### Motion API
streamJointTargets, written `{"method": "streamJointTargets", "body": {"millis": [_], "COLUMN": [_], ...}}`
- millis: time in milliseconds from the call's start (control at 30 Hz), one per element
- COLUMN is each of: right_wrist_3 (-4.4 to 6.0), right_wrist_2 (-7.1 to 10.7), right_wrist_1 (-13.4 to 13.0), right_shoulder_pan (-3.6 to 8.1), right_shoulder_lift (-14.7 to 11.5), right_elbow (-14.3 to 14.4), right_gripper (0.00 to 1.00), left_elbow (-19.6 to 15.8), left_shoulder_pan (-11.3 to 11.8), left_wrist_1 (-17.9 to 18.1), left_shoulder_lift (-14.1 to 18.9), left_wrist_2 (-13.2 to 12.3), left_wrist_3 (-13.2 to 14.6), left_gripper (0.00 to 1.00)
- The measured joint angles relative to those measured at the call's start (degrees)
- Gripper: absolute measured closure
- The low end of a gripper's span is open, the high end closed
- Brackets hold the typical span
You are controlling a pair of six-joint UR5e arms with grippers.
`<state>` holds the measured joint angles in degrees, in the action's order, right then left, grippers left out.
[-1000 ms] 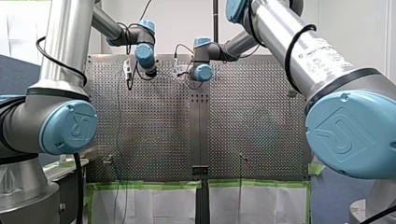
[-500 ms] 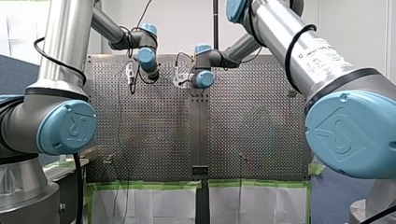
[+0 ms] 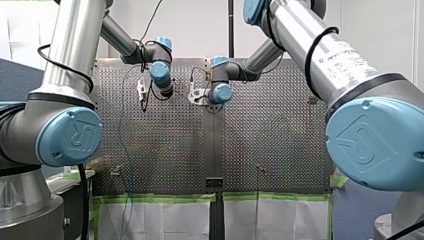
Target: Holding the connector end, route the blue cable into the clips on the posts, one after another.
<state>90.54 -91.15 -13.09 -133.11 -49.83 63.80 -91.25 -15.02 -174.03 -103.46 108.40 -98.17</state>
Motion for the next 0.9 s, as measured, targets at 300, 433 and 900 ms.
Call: {"method": "streamJointTargets", "body": {"millis": [300,433,900], "right_wrist_3": [-1.09,-1.27,-0.94], "right_wrist_2": [-2.31,-2.76,-3.05], "right_wrist_1": [-0.4,-0.7,-6.2], "right_shoulder_pan": [0.25,0.68,1.41], "right_shoulder_lift": [0.0,0.1,0.0], "right_elbow": [4.1,5.8,12.4], "right_gripper": [1.0,1.0,1.0], "left_elbow": [-2.4,-3.9,-6.9], "left_shoulder_pan": [-0.9,-1.4,-3.8], "left_wrist_1": [2.3,4.1,8.6], "left_shoulder_lift": [0.0,0.0,-1.4], "left_wrist_2": [0.1,0.3,2.0], "left_wrist_3": [0.4,0.6,1.9], "left_gripper": [1.0,1.0,1.0]}}
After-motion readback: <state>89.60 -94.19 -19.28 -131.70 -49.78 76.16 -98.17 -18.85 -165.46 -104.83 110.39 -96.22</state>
